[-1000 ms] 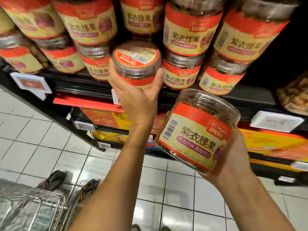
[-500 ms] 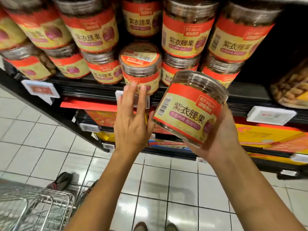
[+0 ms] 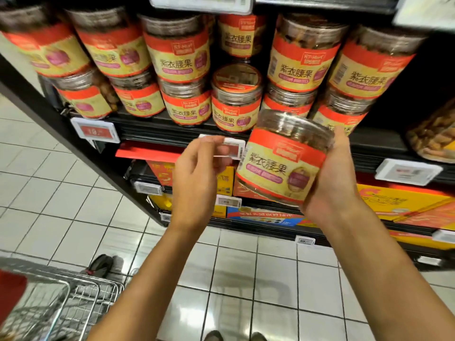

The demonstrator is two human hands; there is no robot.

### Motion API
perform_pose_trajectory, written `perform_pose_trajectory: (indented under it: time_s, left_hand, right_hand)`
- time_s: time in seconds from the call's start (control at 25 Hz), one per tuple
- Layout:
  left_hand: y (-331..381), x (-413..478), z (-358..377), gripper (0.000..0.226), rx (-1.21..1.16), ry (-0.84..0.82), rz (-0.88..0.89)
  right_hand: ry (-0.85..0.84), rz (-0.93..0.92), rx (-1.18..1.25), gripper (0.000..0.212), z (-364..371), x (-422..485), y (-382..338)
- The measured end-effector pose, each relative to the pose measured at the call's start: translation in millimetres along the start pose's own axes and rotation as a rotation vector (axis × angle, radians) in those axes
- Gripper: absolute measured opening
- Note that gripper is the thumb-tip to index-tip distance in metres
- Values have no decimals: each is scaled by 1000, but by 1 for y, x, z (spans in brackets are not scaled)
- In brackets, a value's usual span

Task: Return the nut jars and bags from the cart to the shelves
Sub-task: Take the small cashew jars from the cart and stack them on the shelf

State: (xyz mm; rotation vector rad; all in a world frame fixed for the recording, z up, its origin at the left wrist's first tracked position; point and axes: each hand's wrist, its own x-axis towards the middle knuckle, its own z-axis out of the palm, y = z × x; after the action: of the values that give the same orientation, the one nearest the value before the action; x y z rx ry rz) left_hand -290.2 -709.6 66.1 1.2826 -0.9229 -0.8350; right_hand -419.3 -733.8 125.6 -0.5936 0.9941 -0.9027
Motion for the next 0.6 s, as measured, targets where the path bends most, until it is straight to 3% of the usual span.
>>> perform_pose_trajectory:
  time_s: [0.12, 0.28, 0.4, 0.48, 0.6]
  left_hand:
    - [26, -12, 1, 52, -107, -223, -20]
    - [43, 5, -2, 52, -124, -84, 66]
    - [46, 14, -2, 57, -97, 11, 42]
    - [47, 19, 4, 59, -92, 87, 22]
    - [52, 28, 12, 44, -128, 100, 65]
  right_hand:
    - [98, -129, -60, 66, 11, 5, 5]
    - [-177, -282, -172, 80, 20, -15, 9]
    - [89, -495, -353, 63, 7, -42, 27]
    - [75, -581, -451, 55, 12, -54, 38]
    - [29, -645, -471, 44, 20, -45, 43]
